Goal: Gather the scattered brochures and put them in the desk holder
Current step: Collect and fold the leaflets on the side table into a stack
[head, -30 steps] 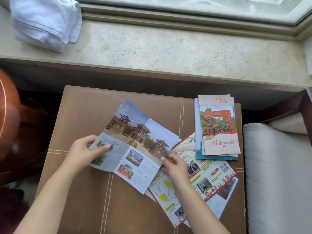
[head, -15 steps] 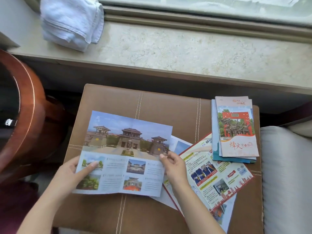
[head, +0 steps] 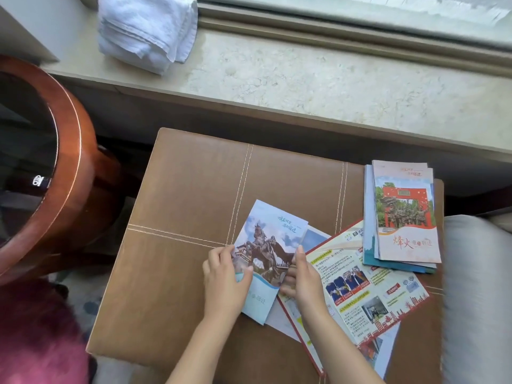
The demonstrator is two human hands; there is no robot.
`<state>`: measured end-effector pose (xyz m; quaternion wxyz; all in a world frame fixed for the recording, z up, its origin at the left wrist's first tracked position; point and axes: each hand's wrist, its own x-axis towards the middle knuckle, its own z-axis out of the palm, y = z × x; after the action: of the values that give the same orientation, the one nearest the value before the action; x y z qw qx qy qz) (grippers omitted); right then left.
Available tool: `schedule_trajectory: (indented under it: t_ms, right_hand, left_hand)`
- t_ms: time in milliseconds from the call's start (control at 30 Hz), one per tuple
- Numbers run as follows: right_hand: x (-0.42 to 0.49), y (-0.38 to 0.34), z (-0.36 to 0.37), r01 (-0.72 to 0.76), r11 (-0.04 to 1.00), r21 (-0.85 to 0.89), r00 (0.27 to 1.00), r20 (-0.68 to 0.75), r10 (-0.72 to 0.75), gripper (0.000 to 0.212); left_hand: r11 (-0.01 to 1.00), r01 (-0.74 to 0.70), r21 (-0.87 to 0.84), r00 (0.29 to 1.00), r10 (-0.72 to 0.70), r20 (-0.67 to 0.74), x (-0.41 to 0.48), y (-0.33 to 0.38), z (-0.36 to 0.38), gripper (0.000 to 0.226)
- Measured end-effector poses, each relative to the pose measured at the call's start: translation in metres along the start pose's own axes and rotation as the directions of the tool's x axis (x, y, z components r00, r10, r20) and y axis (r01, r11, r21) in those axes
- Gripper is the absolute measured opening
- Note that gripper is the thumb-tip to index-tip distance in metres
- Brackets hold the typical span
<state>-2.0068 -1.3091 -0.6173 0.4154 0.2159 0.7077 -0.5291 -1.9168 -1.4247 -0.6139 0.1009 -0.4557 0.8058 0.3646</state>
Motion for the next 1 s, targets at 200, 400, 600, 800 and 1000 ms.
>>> schedule_trajectory:
  t_ms: [200, 400, 600, 800, 1000]
  right_hand:
    - [-0.001, 0.005, 0.004, 0.025, 0.984, -0.174, 1.0, 0.012, -0.023, 0.009]
    - [0.002, 0.011, -0.004, 0.011, 0.996, -0.089, 0.993, 0.117, 0.0, 0.014]
    - [-0.002, 0.016, 0.003, -0.005, 0.999, -0.034, 0.981, 0.196, 0.011, 0.029]
    - [-0.005, 0.02, 0.005, 0.084, 0.996, 0.003, 0.985, 0.153, -0.083, 0.023]
    - [-0.011, 0.021, 0.003, 0.19, 0.978, -0.084, 0.974, 0.141, -0.177, 0.02]
  left_hand:
    - [0.991, 0.125, -0.055, 0.99, -0.121, 0.067, 0.031, 0.007, -0.001, 0.045]
    - [0.985, 0.146, -0.092, 0.989, -0.147, -0.005, 0.034, 0.003, -0.002, 0.033]
    - [0.924, 0.243, -0.296, 0.965, -0.199, 0.172, 0.034, 0.006, -0.014, 0.031]
    - [0.748, 0.339, -0.57, 0.927, -0.164, 0.336, 0.019, -0.005, -0.067, 0.017]
    - [0.666, 0.29, -0.688, 0.951, -0.118, 0.286, -0.002, -0.031, -0.144, 0.028]
